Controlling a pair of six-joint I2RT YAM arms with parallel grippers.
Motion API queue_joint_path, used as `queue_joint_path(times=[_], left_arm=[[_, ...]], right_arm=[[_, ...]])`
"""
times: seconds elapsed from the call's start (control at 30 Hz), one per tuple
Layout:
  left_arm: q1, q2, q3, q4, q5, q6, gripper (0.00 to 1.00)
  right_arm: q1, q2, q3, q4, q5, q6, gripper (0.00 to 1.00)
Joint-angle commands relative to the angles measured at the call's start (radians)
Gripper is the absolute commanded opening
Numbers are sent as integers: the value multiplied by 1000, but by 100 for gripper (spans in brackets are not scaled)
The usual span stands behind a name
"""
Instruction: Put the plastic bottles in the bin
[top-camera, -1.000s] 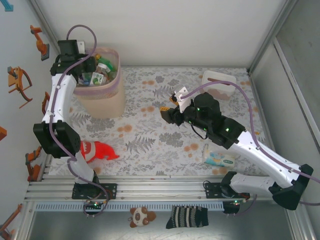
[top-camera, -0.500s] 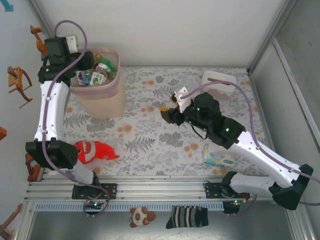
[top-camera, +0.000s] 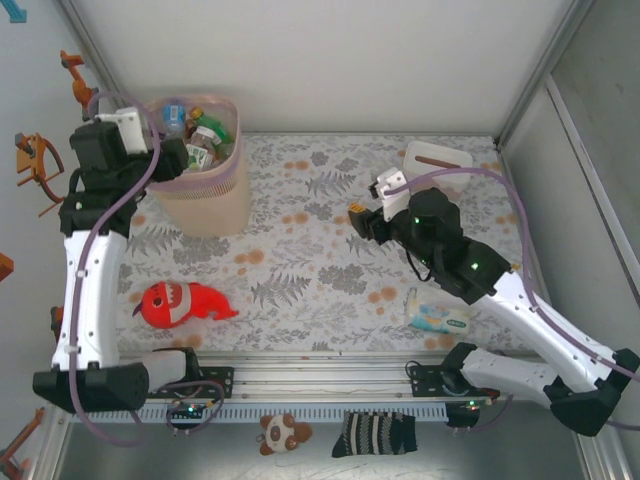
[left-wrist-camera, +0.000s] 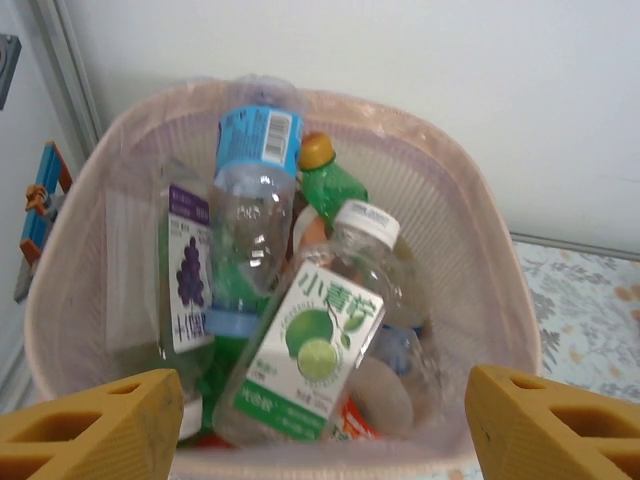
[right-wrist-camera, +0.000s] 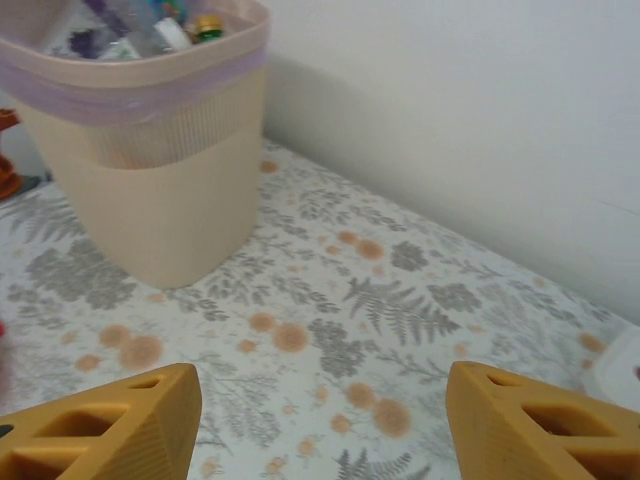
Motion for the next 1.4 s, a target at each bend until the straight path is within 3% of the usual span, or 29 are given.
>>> queue_joint_path(times=[0.0,0.1,0.2,0.33,0.5,0.73,0.97,1.13,1.37], left_arm=[[2,-104,-101,-1,27,-57,75],[1,-208,-219,3,30,-72,77],[0,-303,-333,9,33,-80,79],[-1,-401,-483,10,-5,-113,95],[-1,-469,-656,51,-74,-157,96],[-1,-514,-886,197,-267,-165,96],[-3,-443,-1116,624,-230,-37,96],[-3,-283,-1213,916,-203,19,96],[-3,-35,-1216,1289,-128,113,96]], right_arm=[[-47,-49,-55,-36,88,-9,69],[-103,-93,-113,-44,129,4,72],[-151,-145,-178,-39,180,22,84],[-214,-183,-265,-29,260,45,99],[-291,-192,-385,50,297,67,99],[-442,-156,-578,268,280,64,98],[-594,-28,-745,616,171,52,98],[-665,114,-764,756,64,15,97],[-734,273,-759,958,-92,28,95]])
